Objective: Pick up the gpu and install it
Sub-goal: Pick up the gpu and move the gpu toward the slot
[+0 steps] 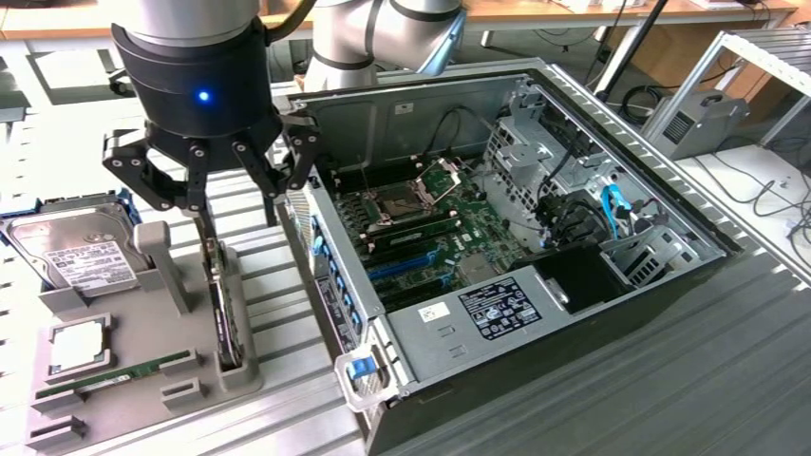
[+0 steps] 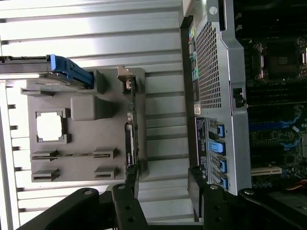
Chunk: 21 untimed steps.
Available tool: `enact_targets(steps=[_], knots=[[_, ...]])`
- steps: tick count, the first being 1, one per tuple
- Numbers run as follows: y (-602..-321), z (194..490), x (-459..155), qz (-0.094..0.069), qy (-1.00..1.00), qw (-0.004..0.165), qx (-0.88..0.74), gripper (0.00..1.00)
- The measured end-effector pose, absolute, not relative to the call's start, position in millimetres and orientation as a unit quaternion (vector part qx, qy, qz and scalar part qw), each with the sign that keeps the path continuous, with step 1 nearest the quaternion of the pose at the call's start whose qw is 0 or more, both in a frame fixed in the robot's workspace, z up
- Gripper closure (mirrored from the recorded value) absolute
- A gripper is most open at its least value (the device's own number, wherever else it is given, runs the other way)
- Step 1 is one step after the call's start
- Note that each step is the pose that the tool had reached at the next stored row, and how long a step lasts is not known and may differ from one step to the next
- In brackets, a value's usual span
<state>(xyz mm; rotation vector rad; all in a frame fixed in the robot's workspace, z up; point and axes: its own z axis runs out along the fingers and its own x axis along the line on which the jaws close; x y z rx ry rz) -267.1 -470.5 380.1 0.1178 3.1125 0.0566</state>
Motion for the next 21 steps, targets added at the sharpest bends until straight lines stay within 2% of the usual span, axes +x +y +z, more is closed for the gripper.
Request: enact_targets(steps=[21], knots=[[-467.7,374.4,-270.1,0.018,0.999,0.013,0.038,0.46]])
